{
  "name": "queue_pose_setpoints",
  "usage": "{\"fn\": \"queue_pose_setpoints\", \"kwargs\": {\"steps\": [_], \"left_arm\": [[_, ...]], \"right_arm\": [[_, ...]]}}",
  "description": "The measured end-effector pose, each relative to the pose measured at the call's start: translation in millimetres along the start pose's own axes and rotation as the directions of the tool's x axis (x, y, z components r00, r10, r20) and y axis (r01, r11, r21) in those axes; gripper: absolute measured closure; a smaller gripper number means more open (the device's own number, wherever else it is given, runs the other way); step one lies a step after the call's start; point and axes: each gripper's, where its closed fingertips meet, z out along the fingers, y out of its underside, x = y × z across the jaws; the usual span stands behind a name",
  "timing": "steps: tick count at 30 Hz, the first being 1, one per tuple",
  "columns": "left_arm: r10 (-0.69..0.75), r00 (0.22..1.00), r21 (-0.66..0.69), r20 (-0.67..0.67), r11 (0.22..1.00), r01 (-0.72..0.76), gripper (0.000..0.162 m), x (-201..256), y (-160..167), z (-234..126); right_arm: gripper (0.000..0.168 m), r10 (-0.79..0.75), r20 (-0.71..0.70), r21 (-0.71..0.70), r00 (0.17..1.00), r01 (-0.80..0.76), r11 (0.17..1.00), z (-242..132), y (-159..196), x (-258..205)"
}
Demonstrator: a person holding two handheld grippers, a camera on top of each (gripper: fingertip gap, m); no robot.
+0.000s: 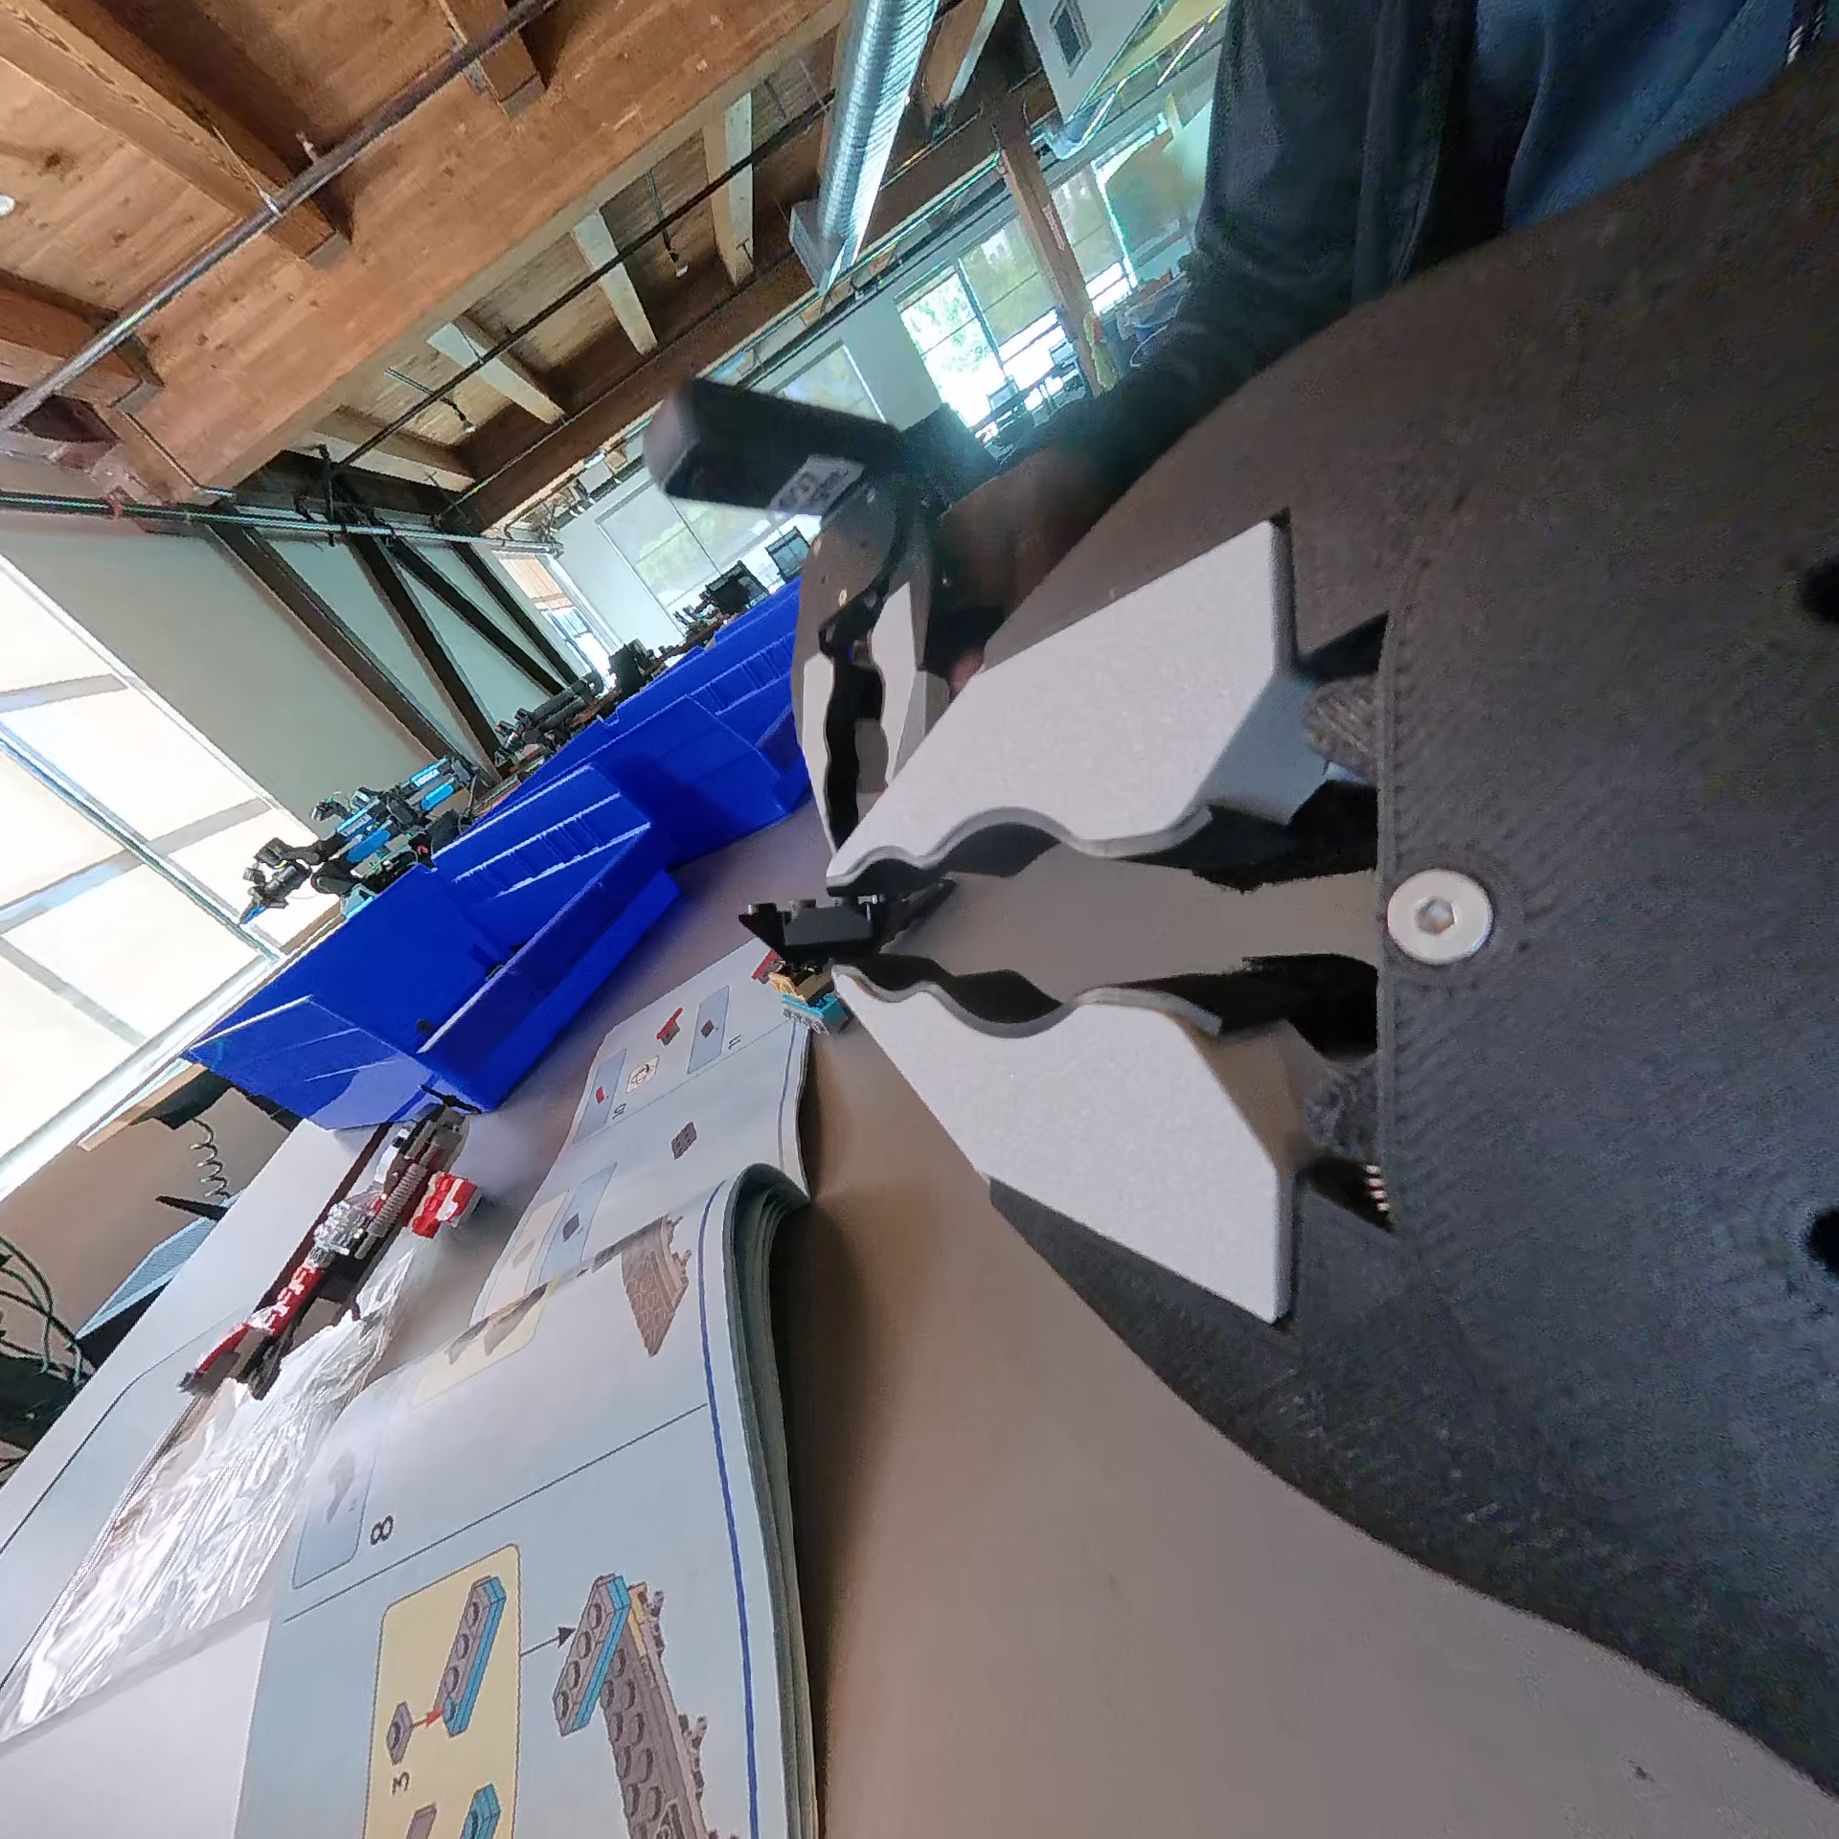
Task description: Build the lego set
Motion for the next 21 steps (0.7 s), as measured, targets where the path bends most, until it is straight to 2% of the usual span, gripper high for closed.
{"fn": "queue_pose_setpoints", "kwargs": {"steps": [3,6,9,11,13,15,17,19,21], "left_arm": [[-0.003,1.0,-0.007,-0.004,1.0,0.003,0.151,0,2,2],[0.001,1.0,-0.015,-0.009,1.0,-0.002,0.151,3,4,4],[0.006,1.0,-0.017,-0.011,1.0,-0.006,0.151,5,4,5],[0.008,1.0,-0.018,-0.012,1.0,-0.008,0.151,5,4,6],[0.01,1.0,-0.021,-0.01,1.0,-0.01,0.151,5,5,6],[0.01,1.0,-0.026,-0.009,1.0,-0.01,0.151,5,6,7],[0.013,1.0,-0.029,-0.009,0.999,-0.013,0.151,5,7,8],[0.017,1.0,-0.033,-0.01,0.999,-0.017,0.151,6,7,9],[0.018,1.0,-0.036,-0.013,0.999,-0.018,0.151,7,8,10]], "right_arm": [[0.127,0.119,0.085,-0.043,0.989,-0.116,0.992,10,8,-4],[0.14,0.11,0.082,-0.071,0.991,-0.105,0.992,20,10,-4],[0.14,-0.091,-0.023,-0.069,0.996,0.09,0.994,23,6,-1],[0.14,-0.326,-0.147,-0.12,0.934,0.311,0.943,22,5,2],[0.139,-0.599,-0.262,-0.226,0.757,0.555,0.8,19,4,5],[0.139,-0.82,-0.332,-0.366,0.465,0.738,0.567,13,0,6],[0.139,-0.924,-0.335,-0.454,0.186,0.827,0.331,10,-3,-4],[0.138,-0.956,-0.291,-0.448,0.04,0.877,0.173,11,2,-21],[0.138,-0.97,-0.241,-0.421,-0.02,0.903,0.086,11,9,-31]]}}
